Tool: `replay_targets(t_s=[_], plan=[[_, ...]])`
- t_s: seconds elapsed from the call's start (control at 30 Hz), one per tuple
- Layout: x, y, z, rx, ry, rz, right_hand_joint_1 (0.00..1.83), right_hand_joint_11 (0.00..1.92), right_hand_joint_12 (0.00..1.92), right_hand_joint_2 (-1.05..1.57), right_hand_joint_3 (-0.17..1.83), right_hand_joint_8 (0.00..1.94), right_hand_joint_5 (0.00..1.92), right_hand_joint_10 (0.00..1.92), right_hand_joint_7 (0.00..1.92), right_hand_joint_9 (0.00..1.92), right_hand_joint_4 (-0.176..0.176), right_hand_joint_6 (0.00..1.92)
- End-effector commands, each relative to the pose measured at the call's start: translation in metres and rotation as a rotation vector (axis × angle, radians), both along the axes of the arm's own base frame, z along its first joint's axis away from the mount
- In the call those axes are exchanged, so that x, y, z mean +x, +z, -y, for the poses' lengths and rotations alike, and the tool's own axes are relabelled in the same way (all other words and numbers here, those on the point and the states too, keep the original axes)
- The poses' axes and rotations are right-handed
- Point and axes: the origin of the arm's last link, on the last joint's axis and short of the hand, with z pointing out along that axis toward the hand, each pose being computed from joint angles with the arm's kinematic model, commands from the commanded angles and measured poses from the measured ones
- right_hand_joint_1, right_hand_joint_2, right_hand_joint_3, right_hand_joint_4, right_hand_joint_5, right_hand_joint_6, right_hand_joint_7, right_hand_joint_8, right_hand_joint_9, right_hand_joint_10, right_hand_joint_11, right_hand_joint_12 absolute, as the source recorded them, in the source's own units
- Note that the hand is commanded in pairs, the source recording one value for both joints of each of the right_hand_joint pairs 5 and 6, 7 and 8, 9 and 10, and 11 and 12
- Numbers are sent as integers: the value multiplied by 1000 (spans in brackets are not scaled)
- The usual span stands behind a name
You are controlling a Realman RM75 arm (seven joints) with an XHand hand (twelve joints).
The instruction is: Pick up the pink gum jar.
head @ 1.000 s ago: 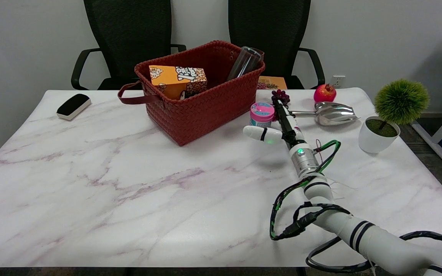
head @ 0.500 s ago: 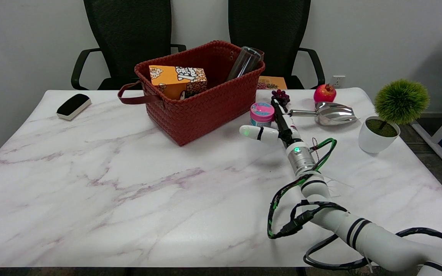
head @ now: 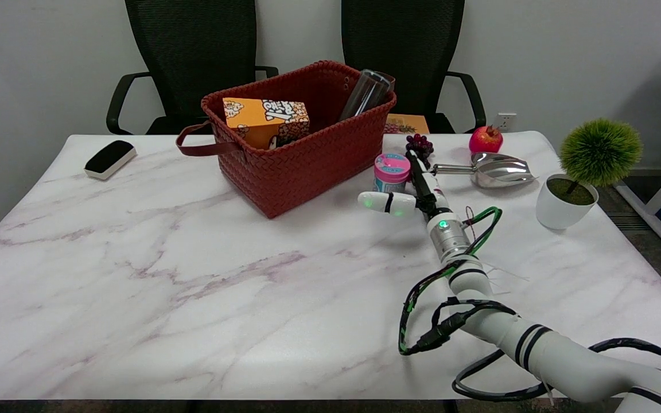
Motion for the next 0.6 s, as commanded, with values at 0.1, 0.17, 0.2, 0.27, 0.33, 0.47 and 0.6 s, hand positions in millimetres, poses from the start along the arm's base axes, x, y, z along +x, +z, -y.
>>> replay_targets(t_s=[0.1,0.17,0.2,0.27,0.33,0.47,0.6], plan=[[-7,6,6,-34,-22,-8,999,0,0,34,116,0,0,0,0,0,0,0],[-5,7,7,-34,-20,-10,1000,0,0,31,120,0,0,0,0,0,0,0],[-6,7,8,-34,-21,-11,1002,0,0,27,124,0,0,0,0,0,0,0],[-5,7,9,-35,-20,-12,1003,0,0,22,129,0,0,0,0,0,0,0],[-6,6,10,-36,-22,-10,1004,0,0,17,135,0,0,0,0,0,0,0],[-7,5,10,-36,-25,-10,1010,0,0,0,149,0,0,0,0,0,0,0],[-5,5,10,-39,-17,-14,1014,0,0,-11,160,0,0,0,0,0,0,0]])
